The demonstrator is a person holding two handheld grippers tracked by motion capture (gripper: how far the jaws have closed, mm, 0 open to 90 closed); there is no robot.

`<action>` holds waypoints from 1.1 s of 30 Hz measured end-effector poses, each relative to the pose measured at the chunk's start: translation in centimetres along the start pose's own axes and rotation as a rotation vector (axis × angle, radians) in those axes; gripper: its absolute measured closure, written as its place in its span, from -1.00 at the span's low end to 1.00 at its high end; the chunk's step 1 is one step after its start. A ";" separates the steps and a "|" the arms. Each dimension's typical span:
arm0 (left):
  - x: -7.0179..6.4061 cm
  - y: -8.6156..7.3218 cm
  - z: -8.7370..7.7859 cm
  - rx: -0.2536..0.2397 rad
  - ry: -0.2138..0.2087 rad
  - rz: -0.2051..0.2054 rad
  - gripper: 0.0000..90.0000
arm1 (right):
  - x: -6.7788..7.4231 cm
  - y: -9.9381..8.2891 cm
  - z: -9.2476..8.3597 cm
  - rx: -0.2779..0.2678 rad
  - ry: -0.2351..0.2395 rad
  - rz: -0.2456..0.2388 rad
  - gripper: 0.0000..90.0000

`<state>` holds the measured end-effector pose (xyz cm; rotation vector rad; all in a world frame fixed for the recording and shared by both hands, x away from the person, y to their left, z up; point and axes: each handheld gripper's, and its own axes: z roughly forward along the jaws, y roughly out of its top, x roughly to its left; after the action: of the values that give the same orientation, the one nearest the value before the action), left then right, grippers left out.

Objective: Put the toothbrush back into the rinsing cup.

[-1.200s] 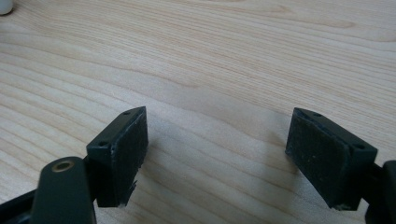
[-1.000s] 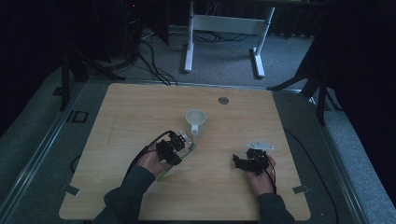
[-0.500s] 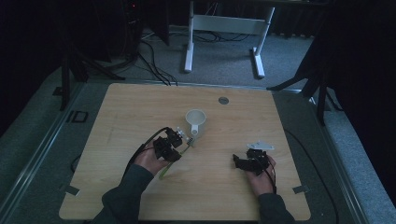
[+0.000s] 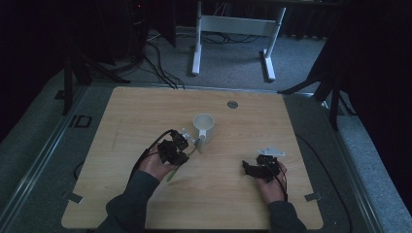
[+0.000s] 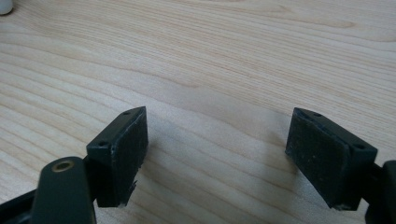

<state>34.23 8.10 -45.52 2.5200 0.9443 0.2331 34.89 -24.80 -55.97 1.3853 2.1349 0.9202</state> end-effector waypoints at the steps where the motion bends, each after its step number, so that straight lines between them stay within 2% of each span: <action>1: 0.0 0.0 0.0 -0.001 0.001 0.000 0.80 | 0.0 0.0 0.0 0.000 0.000 0.000 -0.55; 18: 0.1 0.3 -0.4 -0.077 0.002 -0.037 0.80 | 0.0 0.0 0.0 -0.001 0.000 -0.003 -0.55; 33: 0.5 -0.1 -1.4 -0.148 0.039 -0.077 0.80 | 0.0 0.0 0.0 0.000 0.000 -0.003 -0.55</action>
<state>34.12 8.92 -44.35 2.3476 0.9985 0.3169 34.90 -24.83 -55.96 1.3814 2.1369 0.9187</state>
